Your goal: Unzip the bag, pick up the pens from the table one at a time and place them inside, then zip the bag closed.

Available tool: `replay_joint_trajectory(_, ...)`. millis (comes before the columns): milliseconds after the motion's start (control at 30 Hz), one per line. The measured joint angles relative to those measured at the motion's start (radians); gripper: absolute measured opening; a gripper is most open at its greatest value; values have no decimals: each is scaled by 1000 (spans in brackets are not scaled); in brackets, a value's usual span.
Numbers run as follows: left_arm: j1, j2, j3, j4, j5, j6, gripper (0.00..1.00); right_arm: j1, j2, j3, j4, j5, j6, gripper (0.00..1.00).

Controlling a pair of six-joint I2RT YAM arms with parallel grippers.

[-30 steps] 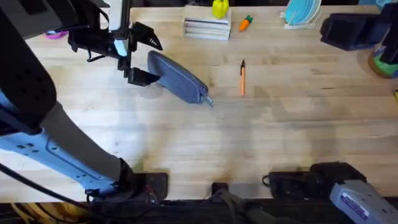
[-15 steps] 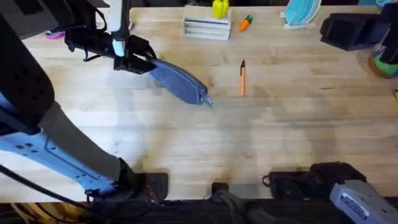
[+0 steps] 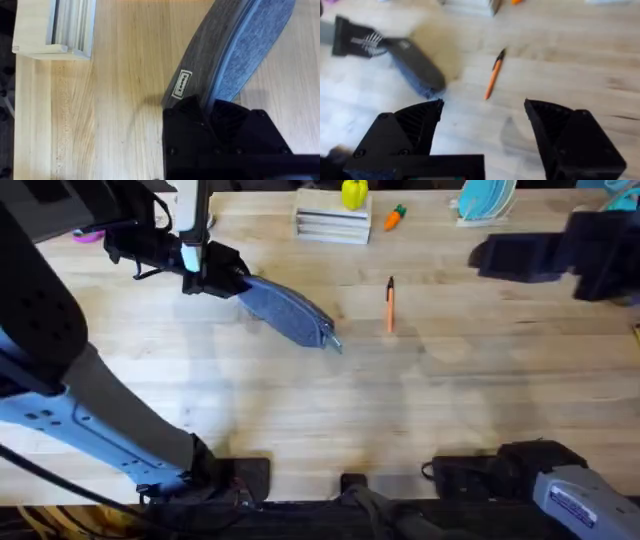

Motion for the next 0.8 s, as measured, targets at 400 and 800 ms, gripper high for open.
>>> replay_joint_trajectory(400, 0, 0, 0, 0, 0, 0, 43, 296, 263, -1, 26, -96, 18, 998)
replay_joint_trajectory(800, 0, 0, 0, 0, 0, 0, 42, 419, 492, -1, 70, -128, 28, 998)
